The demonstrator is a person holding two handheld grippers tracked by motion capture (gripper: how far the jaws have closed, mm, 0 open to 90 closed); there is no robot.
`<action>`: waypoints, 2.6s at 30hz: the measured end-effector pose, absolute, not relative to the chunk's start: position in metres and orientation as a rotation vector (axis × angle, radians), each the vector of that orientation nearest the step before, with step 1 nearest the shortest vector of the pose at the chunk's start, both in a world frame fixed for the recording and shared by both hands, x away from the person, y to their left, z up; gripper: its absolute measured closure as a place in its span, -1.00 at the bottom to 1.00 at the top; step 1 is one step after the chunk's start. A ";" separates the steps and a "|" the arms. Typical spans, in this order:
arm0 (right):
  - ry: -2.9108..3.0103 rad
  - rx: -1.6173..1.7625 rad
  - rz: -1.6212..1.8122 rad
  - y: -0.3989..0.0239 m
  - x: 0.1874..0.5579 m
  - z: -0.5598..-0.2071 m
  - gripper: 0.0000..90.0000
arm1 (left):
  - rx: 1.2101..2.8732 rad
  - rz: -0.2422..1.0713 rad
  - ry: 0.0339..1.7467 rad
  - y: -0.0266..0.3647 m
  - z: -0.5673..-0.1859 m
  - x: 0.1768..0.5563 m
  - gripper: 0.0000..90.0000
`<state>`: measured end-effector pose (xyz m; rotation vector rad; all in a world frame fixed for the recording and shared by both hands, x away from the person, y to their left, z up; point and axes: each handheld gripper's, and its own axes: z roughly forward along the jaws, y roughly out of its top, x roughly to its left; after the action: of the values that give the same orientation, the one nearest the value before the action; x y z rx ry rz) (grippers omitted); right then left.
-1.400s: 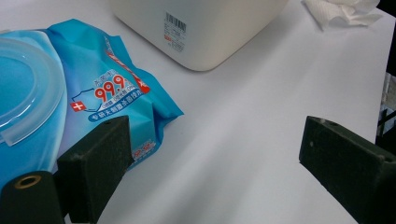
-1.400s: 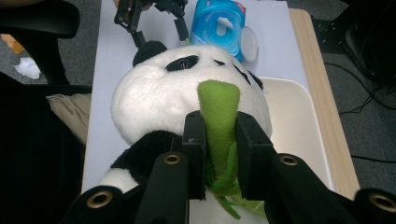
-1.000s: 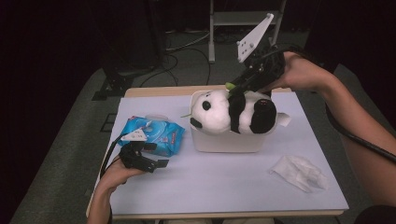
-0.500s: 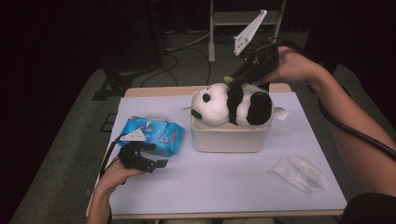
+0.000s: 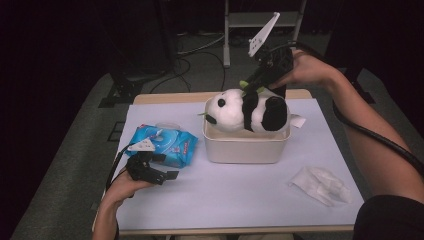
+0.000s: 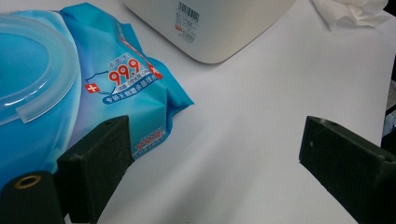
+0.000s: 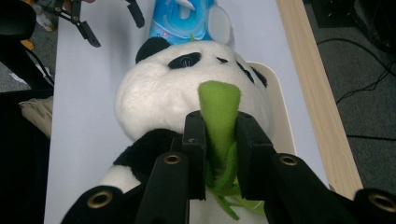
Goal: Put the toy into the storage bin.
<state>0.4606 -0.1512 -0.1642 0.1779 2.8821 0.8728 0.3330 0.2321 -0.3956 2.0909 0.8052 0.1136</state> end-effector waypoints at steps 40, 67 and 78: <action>2.954 0.225 0.878 -0.144 0.485 -0.221 0.67 | 2.092 0.120 0.807 0.234 -0.395 0.331 -0.80; 3.002 0.245 0.843 -0.138 0.492 -0.257 0.66 | 2.105 0.114 0.796 0.232 -0.396 0.332 -0.80; 3.024 0.264 0.865 -0.138 0.490 -0.279 0.64 | 2.108 0.114 0.792 0.231 -0.395 0.330 -0.80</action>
<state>0.4902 -0.1382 -0.2789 0.2644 3.0235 0.8653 0.3300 0.2306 -0.3947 2.1085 0.7916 0.1141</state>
